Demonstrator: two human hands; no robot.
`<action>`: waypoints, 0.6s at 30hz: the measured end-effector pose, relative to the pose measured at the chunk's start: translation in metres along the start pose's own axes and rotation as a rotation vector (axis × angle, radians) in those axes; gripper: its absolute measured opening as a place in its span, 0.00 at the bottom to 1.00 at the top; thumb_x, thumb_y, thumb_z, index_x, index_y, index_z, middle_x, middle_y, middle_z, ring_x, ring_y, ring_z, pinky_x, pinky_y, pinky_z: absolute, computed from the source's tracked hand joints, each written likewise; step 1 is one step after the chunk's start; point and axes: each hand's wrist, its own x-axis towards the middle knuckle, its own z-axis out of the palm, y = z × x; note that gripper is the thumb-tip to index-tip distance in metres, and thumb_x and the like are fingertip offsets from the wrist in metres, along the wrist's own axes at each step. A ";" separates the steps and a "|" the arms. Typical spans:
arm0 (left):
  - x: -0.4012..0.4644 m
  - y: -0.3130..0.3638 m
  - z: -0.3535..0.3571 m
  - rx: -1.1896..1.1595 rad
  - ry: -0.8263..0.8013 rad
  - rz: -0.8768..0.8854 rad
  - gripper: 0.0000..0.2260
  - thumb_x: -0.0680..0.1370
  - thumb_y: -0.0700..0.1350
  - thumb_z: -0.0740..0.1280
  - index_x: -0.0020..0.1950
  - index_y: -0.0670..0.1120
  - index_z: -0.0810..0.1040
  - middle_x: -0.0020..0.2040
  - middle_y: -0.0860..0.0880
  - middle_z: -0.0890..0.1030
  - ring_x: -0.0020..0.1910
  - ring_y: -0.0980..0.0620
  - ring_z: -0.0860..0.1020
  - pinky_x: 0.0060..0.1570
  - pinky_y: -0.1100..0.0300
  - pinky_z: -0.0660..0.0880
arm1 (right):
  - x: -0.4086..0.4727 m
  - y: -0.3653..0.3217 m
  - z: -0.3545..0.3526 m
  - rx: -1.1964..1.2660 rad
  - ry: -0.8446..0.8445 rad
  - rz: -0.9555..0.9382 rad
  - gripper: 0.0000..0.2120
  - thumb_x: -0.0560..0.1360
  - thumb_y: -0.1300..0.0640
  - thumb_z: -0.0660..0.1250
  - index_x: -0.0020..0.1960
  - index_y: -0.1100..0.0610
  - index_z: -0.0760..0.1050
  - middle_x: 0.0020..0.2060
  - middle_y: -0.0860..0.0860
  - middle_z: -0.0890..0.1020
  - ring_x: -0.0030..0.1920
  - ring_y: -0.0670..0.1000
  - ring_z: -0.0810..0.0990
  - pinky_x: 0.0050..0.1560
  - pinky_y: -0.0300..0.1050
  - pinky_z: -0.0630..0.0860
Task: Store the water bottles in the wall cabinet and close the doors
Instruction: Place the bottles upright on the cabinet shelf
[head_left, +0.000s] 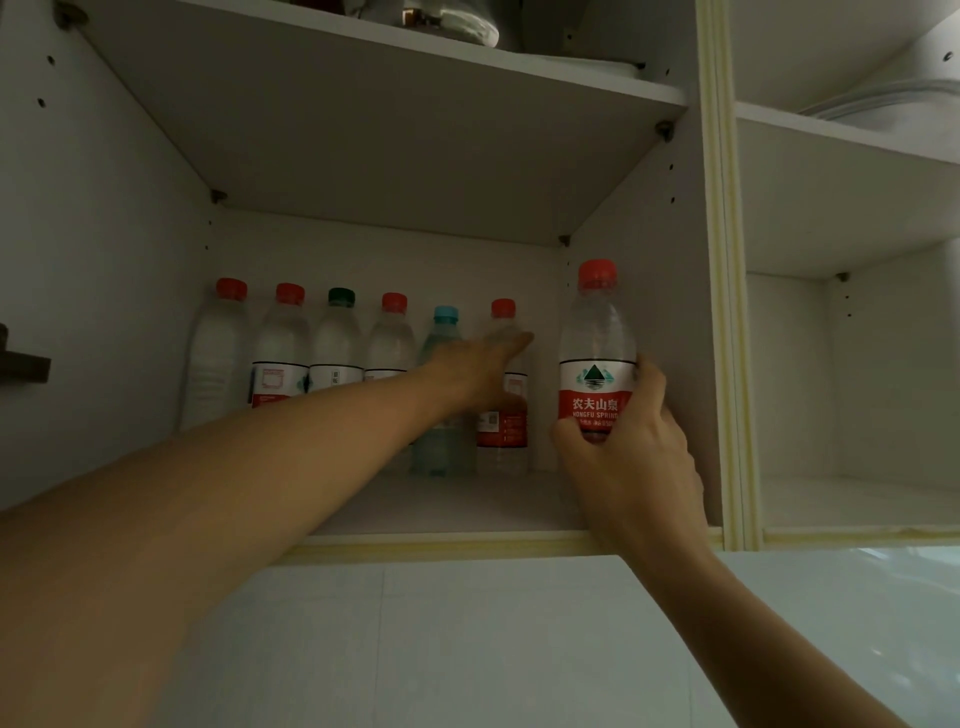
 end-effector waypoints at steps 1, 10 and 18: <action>0.001 0.001 -0.002 0.046 -0.011 0.007 0.41 0.75 0.65 0.69 0.82 0.57 0.52 0.80 0.52 0.62 0.69 0.46 0.75 0.56 0.50 0.75 | 0.000 0.001 0.000 0.002 0.001 -0.001 0.38 0.75 0.44 0.70 0.77 0.46 0.52 0.59 0.49 0.77 0.52 0.53 0.79 0.51 0.57 0.81; -0.002 0.003 -0.004 0.317 -0.093 0.038 0.27 0.81 0.58 0.65 0.78 0.54 0.62 0.69 0.46 0.75 0.59 0.45 0.79 0.43 0.52 0.72 | 0.003 0.007 0.003 -0.006 0.017 -0.017 0.38 0.74 0.43 0.70 0.76 0.46 0.52 0.58 0.48 0.74 0.52 0.52 0.78 0.47 0.52 0.77; -0.030 0.004 -0.056 -0.843 -0.033 -0.199 0.19 0.83 0.53 0.64 0.72 0.48 0.73 0.56 0.44 0.81 0.35 0.55 0.82 0.30 0.63 0.76 | 0.002 0.009 0.003 0.040 0.050 -0.089 0.41 0.72 0.43 0.73 0.78 0.47 0.55 0.62 0.50 0.74 0.54 0.50 0.76 0.49 0.49 0.78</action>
